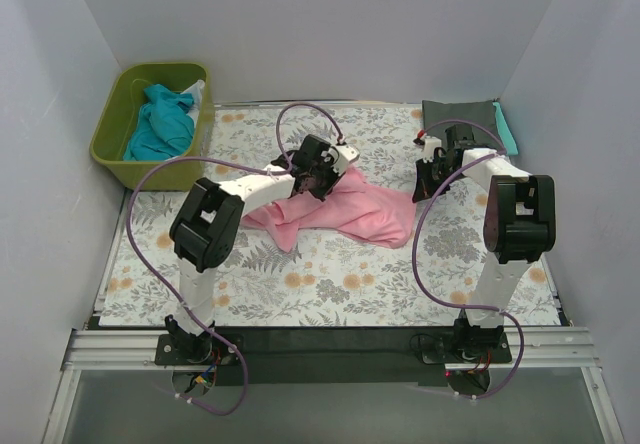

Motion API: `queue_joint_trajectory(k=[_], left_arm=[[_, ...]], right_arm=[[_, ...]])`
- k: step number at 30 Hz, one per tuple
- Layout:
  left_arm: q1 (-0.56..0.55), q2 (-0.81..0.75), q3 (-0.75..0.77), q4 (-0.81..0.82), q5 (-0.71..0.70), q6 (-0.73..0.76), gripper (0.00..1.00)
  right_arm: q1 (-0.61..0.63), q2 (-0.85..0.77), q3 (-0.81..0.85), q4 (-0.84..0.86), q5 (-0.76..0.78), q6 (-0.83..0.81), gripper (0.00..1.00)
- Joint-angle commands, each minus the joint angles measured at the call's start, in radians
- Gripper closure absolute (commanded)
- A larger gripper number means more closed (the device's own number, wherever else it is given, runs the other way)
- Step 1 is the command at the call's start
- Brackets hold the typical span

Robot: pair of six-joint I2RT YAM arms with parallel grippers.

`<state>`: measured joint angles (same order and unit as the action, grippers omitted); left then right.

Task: Fold and stack the t-shirts
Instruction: Flatten the tshirt out

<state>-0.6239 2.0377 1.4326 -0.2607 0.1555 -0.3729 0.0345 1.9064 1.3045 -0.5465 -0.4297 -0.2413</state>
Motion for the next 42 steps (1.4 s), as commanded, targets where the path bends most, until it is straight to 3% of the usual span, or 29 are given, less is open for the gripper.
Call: queue_joint_trajectory(k=[1,13,25,30,31,34,38,39,41,42], left_arm=[[0.032,-0.068,0.049,0.028,-0.022,0.005,1.00],[0.295,-0.186,0.224,-0.038,0.082,-0.078,1.00],[0.484,-0.260,0.262,-0.044,0.139,-0.172,1.00],[0.520,-0.283,0.195,-0.052,0.176,-0.198,1.00],[0.521,-0.293,0.168,-0.051,0.179,-0.199,1.00],[0.530,-0.312,0.109,-0.046,0.187,-0.198,1.00],[0.547,-0.326,0.066,-0.055,0.213,-0.179,1.00],[0.549,-0.324,0.058,-0.060,0.216,-0.175,1.00],[0.549,-0.320,0.042,-0.064,0.228,-0.158,1.00],[0.549,-0.317,0.040,-0.072,0.242,-0.156,1.00]], right_arm=[[-0.007,-0.024,0.026,-0.017,-0.012,-0.019,0.99],[-0.137,-0.153,0.096,-0.076,0.020,-0.130,0.99],[-0.214,-0.224,0.254,-0.184,0.014,-0.259,0.99],[-0.208,-0.354,0.096,-0.419,-0.125,-0.602,0.99],[-0.203,-0.407,0.008,-0.469,-0.123,-0.765,0.99],[-0.183,-0.548,-0.231,-0.572,-0.017,-1.002,0.99],[-0.150,-0.662,-0.430,-0.641,0.153,-1.136,0.99],[-0.147,-0.667,-0.433,-0.658,0.163,-1.136,0.75],[-0.147,-0.638,-0.362,-0.684,0.129,-1.103,0.47],[-0.148,-0.617,-0.308,-0.690,0.097,-1.083,0.22]])
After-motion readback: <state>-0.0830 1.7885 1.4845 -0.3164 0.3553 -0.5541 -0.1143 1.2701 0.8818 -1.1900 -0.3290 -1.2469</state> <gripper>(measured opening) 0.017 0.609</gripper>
